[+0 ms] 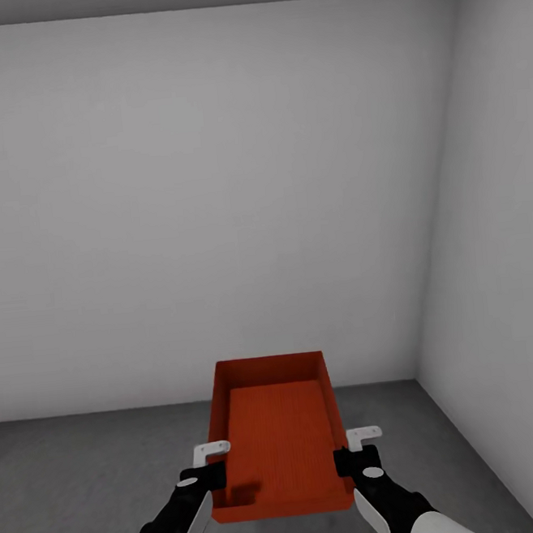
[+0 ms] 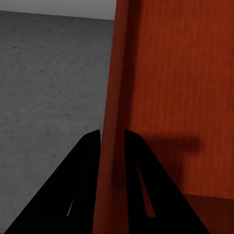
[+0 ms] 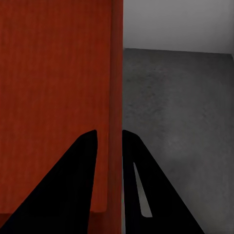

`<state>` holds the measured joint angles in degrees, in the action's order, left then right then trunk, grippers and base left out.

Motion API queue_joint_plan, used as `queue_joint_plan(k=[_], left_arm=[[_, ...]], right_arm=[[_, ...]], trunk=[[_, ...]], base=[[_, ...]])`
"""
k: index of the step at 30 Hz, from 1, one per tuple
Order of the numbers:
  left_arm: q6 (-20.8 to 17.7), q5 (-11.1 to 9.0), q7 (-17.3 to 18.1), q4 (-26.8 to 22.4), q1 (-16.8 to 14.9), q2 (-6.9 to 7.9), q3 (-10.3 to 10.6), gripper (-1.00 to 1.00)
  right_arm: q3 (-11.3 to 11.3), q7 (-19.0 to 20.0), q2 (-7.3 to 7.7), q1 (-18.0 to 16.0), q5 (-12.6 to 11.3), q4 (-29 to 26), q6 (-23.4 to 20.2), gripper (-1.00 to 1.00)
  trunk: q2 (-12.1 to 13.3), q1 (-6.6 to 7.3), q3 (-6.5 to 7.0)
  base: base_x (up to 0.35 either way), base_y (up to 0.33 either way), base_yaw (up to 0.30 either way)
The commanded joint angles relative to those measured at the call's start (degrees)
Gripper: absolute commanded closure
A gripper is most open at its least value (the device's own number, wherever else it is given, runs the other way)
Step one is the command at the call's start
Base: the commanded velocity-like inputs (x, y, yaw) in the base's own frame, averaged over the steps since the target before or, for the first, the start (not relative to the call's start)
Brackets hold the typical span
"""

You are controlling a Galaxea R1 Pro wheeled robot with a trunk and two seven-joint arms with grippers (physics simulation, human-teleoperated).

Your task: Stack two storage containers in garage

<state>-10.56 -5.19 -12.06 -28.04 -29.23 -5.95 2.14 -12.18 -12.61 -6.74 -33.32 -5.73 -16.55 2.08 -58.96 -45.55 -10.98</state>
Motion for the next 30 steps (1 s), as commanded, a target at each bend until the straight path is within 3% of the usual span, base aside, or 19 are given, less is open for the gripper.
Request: queue_joint_plan(k=[1,30], left_arm=[[-0.4,-3.2,-0.2,-0.1,0.0,0.01,-1.0,1.0],[-0.4,-3.2,-0.2,-0.1,0.0,-0.03,-1.1,1.0]], right_arm=[[1.8,-0.6,-0.01,-0.1,0.3,-0.2,2.9,1.0],[1.9,-0.6,0.14,-0.1,0.3,-0.2,2.9,1.0]], trunk=[[-0.1,0.0,-0.17],[-0.1,0.0,-2.83]], base=[[0.0,0.0,0.0],[0.0,0.0,0.0]])
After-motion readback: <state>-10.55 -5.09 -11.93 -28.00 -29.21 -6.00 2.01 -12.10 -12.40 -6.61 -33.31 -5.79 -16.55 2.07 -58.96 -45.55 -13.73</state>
